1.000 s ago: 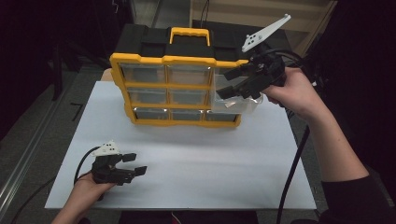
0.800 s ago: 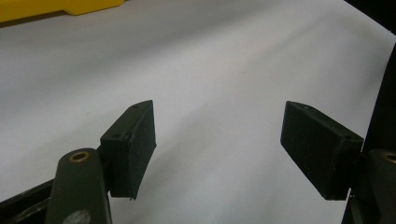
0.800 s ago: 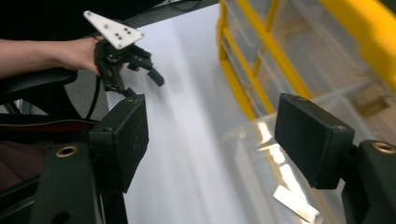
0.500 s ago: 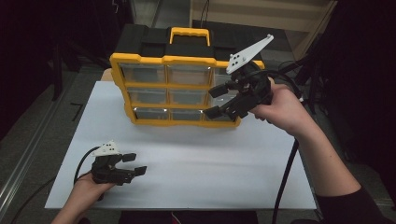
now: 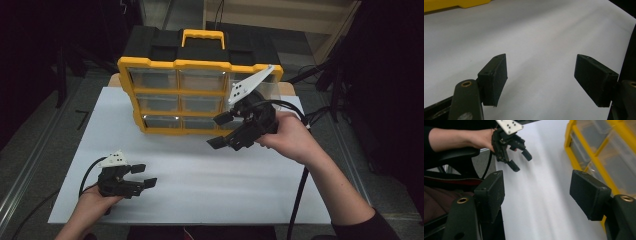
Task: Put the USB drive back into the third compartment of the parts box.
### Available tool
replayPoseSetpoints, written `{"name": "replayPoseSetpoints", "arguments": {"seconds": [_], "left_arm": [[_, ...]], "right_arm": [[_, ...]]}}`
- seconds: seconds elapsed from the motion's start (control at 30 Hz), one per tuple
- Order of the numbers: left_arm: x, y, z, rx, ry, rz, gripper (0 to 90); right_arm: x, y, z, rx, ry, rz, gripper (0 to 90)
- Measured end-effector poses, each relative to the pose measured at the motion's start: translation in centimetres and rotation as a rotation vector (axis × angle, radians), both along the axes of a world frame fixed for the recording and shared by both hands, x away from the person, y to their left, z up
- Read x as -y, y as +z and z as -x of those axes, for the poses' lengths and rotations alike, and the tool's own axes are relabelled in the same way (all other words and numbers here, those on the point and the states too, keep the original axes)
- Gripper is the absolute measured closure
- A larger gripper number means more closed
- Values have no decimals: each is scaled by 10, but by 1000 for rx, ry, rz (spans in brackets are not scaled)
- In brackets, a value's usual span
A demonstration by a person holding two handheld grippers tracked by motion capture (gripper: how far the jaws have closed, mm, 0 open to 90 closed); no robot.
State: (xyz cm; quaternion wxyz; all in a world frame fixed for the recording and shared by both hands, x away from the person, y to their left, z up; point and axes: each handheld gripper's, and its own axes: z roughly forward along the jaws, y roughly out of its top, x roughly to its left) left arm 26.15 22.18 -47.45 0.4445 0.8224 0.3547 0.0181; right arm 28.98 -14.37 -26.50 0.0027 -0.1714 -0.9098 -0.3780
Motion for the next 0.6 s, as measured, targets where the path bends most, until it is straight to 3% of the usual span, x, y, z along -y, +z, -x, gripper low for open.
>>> {"name": "replayPoseSetpoints", "arguments": {"seconds": [0.3,0.6], "left_arm": [[0,0,0,3,0,1,278],[0,0,0,3,-1,-1,278]], "right_arm": [[-7,-27,9,29,16,28,264],[-2,-57,17,2,6,26,262]]}}
